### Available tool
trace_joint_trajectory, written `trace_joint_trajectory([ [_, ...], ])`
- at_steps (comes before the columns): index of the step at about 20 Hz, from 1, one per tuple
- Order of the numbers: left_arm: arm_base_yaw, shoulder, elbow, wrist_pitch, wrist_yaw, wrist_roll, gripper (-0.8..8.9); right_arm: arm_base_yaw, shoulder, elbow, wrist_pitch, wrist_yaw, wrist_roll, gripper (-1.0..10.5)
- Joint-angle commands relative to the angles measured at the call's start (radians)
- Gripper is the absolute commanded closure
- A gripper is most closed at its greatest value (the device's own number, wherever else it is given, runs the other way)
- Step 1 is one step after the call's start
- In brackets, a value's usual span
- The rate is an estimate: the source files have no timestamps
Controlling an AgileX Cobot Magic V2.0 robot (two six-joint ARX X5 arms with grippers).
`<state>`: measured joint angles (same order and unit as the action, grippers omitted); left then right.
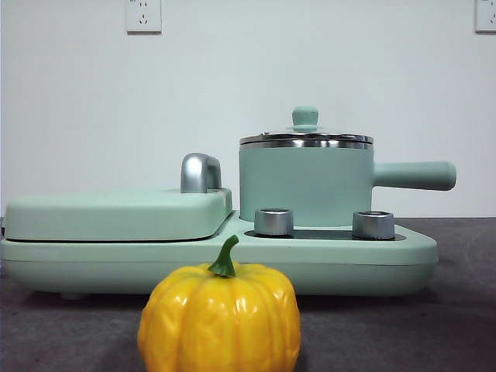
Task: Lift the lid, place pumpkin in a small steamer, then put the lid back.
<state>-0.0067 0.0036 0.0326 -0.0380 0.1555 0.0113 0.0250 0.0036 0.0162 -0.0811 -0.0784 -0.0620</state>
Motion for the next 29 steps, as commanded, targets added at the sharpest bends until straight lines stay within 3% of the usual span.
trace_joint_trajectory([
  [1, 0.001, 0.000, -0.020, 0.010, -0.002, 0.006, 8.07, -0.002, 0.000, -0.004, 0.045, 0.000, 0.009, 9.2],
  [11, 0.001, 0.000, -0.020, 0.013, -0.002, -0.018, 8.07, -0.001, 0.000, -0.004, 0.141, -0.002, 0.027, 9.2],
  [13, 0.001, 0.000, -0.019, 0.017, -0.001, -0.110, 8.07, -0.001, 0.000, -0.003, 0.143, -0.001, 0.100, 9.2],
  [20, 0.001, 0.000, -0.019, 0.019, -0.002, -0.550, 8.07, -0.001, 0.000, -0.003, 0.134, 0.004, 0.415, 9.2],
  [26, 0.001, 0.002, 0.000, 0.032, -0.002, -0.663, 8.05, -0.001, 0.000, 0.005, 0.148, 0.003, 0.426, 9.2],
  [29, 0.001, 0.002, 0.024, 0.030, -0.002, -0.681, 8.04, -0.001, 0.001, 0.018, 0.146, -0.001, 0.446, 9.2],
])
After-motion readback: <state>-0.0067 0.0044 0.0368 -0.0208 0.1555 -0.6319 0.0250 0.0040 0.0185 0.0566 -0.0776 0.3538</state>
